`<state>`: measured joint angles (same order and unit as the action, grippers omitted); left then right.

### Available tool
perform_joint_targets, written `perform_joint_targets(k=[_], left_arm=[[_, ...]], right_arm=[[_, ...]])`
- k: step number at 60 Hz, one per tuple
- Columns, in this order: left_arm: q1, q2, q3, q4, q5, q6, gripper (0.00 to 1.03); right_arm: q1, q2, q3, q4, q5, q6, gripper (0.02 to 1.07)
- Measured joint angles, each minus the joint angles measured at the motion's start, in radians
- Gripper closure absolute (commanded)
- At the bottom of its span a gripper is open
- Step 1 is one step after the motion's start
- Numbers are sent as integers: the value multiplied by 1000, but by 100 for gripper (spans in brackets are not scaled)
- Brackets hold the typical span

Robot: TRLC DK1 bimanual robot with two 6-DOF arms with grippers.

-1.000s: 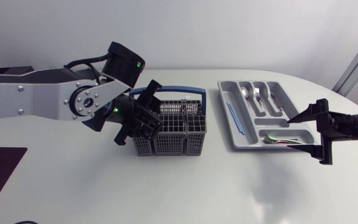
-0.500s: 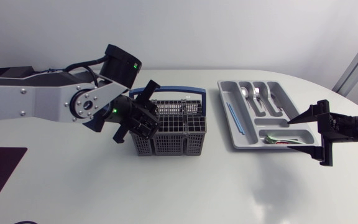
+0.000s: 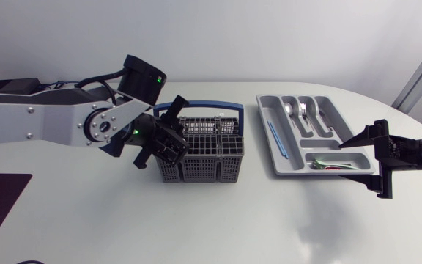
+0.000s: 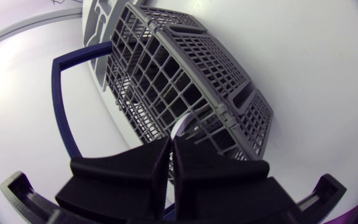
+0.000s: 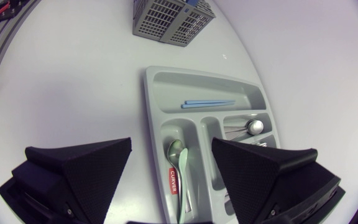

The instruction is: Unload the cutlery basket into the drawer organizer.

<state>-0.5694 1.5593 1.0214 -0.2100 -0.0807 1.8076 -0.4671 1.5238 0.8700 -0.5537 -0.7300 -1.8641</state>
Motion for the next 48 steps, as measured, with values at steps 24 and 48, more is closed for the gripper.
perform_joint_targets(k=[24, 48], left_arm=[[-3, -205, -53, 45, 0, -10, 97], [-3, -358, -55, -111, 32, -105, 97]], right_arm=[[0, -115, -47, -34, -34, 0, 14], [1, -224, -98, -93, -87, 5, 14]])
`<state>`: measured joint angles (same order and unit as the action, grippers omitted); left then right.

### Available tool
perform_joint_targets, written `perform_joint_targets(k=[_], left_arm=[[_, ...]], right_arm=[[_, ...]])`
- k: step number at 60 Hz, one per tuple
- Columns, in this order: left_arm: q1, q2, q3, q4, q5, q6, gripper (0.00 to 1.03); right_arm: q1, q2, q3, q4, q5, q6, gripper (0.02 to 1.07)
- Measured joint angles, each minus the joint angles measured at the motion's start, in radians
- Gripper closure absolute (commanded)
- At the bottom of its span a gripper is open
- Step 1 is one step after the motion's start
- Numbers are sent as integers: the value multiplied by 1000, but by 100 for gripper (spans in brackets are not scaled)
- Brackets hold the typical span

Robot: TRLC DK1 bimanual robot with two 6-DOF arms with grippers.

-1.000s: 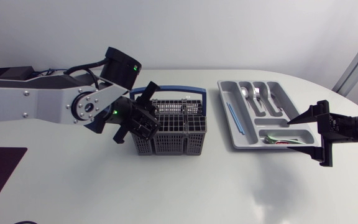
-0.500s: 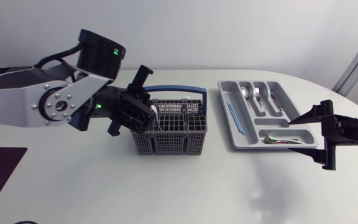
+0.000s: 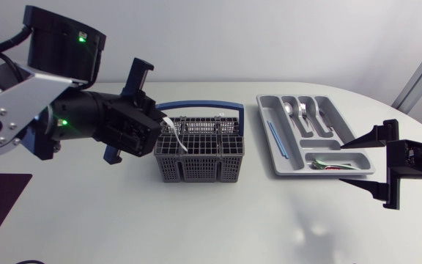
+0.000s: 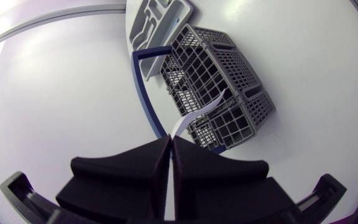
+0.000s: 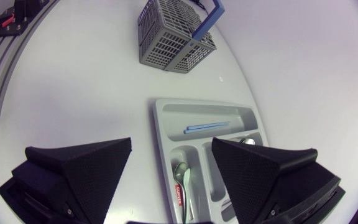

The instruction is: Unload the cutlery basket into the drawer organizer.

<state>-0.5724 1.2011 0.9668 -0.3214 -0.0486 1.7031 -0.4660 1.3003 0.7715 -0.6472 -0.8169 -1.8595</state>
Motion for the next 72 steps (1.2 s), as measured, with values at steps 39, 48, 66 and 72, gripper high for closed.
perform_joint_targets(k=[39, 48, 66, 72], left_arm=[[-157, 141, 442, -338, 86, -753, 100], [-192, 269, 520, -393, 87, -971, 100], [-218, 503, 667, -453, 135, -1328, 100], [-219, 550, 715, -467, 160, -1405, 100]], right_arm=[[41, -179, -58, 52, -237, 351, 14], [119, -284, -125, 284, -222, 594, 14], [429, -440, -261, 628, 57, 985, 14], [530, -444, -298, 726, 159, 1050, 14]])
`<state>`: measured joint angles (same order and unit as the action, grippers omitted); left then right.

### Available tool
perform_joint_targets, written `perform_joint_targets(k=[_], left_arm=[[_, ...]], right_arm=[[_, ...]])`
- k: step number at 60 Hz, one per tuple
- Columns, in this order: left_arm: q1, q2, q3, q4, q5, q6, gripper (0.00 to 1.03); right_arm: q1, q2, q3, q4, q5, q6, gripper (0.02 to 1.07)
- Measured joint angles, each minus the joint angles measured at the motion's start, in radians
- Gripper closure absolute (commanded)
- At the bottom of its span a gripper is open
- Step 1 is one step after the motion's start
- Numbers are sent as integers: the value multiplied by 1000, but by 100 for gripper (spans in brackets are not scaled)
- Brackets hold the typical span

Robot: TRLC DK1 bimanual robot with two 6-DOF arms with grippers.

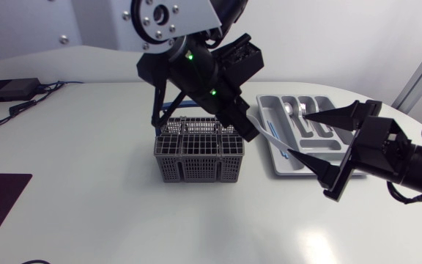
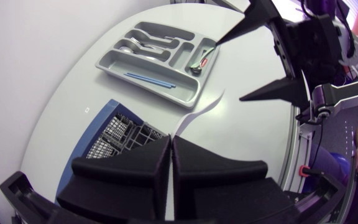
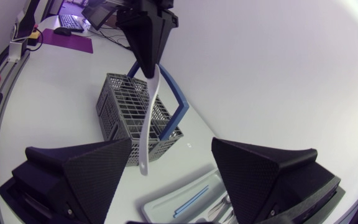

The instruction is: Unload the cutlery basket into the drawer organizer.

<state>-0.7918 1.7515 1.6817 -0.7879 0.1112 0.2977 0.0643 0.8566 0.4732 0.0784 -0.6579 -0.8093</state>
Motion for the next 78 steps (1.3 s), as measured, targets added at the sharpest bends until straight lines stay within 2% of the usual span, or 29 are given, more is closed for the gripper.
perform_joint_targets(k=[11, 25, 35, 41, 46, 58, 78], left_arm=[[6, 67, 81, -38, 27, -117, 100], [12, 123, 176, -140, 43, -234, 100], [12, 148, 232, -175, 50, -280, 100], [12, 160, 256, -188, 54, -291, 100], [12, 171, 269, -191, 57, -299, 100], [12, 185, 272, -202, 58, -300, 100], [12, 208, 295, -210, 72, -303, 100]], right_arm=[[181, 18, -72, 179, 233, 47, 15], [291, 89, -117, 357, 420, 41, 37], [325, 145, -143, 471, 499, 5, 52], [341, 181, -148, 510, 518, -10, 62], [349, 197, -148, 536, 532, -18, 63], [367, 222, -148, 583, 571, -37, 76], [367, 251, -148, 607, 581, -52, 84]])
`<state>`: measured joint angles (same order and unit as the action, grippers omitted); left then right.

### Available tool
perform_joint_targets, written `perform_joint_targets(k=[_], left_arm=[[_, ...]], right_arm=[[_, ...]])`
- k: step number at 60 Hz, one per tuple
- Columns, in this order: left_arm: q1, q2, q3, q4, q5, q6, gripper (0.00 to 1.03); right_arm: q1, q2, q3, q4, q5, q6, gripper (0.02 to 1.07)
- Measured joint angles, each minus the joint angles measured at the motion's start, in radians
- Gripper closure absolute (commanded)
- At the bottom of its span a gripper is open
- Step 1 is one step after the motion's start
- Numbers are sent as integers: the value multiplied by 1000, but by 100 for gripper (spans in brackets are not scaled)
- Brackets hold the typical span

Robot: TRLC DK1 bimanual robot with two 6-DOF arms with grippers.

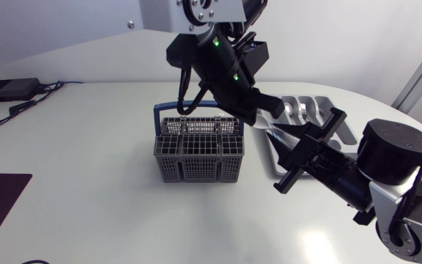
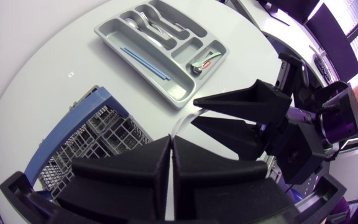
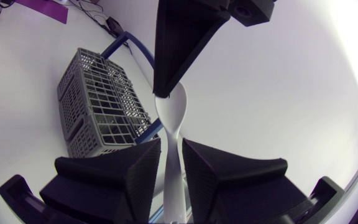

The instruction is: Unload the cutlery basket into the drawer organizer.

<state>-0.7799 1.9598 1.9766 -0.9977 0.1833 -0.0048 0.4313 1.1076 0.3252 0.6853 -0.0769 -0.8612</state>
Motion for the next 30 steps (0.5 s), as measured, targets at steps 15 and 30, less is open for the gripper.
perform_joint_targets(k=[15, 30], left_arm=[[0, 5, 7, -3, 0, 0, 100], [5, 9, 7, -7, 20, -3, 98]], right_arm=[[0, 0, 0, 1, 0, -8, 96], [0, 6, 0, 3, -6, -15, 97]])
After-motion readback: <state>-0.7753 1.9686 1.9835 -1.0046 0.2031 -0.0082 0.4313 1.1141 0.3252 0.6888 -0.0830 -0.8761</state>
